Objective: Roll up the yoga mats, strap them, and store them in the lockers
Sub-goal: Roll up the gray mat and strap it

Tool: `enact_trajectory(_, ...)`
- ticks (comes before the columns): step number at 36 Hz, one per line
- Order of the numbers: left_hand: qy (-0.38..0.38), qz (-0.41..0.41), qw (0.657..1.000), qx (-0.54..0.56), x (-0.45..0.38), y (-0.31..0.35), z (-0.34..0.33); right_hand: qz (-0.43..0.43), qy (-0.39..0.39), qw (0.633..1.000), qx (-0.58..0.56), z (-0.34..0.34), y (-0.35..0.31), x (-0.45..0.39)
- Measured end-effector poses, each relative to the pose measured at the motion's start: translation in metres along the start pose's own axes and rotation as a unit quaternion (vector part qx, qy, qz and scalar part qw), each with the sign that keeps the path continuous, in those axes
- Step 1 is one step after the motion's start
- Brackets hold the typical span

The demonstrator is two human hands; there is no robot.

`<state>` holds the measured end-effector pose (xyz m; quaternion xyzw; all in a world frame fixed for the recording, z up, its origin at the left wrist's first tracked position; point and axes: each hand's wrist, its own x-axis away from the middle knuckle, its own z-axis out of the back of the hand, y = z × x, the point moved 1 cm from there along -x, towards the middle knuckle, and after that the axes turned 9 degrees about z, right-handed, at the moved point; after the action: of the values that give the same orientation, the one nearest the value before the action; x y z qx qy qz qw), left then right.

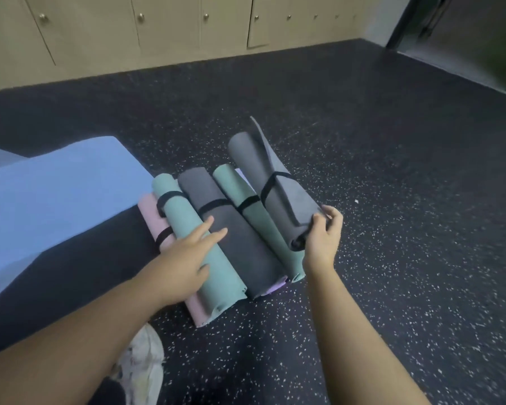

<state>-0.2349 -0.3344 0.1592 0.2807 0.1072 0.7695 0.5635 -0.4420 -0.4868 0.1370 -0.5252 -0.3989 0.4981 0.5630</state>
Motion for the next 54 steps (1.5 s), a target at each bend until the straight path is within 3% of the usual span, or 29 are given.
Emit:
enact_trajectory(4,-0.014,0.005,1.000,0.006,-0.004,-0.003,-0.009,0.010,-0.053,0.999,0.007,0.014,-0.005,-0.011)
enact_trajectory(11,-0.012,0.006,1.000,-0.017,-0.008,-0.016,-0.015,0.002,-0.211,0.967,0.140,0.024,0.007,-0.022)
enact_trajectory(19,-0.036,0.018,0.999,-0.030,-0.003,-0.016,-0.018,0.051,-0.261,0.889,0.373,-0.009,-0.009,-0.023)
enact_trajectory(25,-0.038,0.023,0.998,-0.050,0.006,-0.020,-0.016,0.117,-0.240,0.770,0.580,-0.028,0.015,-0.005)
enact_trajectory(28,-0.038,0.024,0.998,-0.050,0.008,-0.025,-0.014,0.132,-0.249,0.739,0.611,-0.025,0.024,-0.003)
enact_trajectory(46,-0.044,0.021,0.994,-0.096,0.003,-0.016,-0.030,0.159,-0.161,0.774,0.591,0.009,0.031,-0.060)
enact_trajectory(54,-0.066,-0.004,0.991,-0.117,-0.019,-0.025,-0.050,0.098,-0.159,0.777,0.601,0.020,0.061,-0.100)
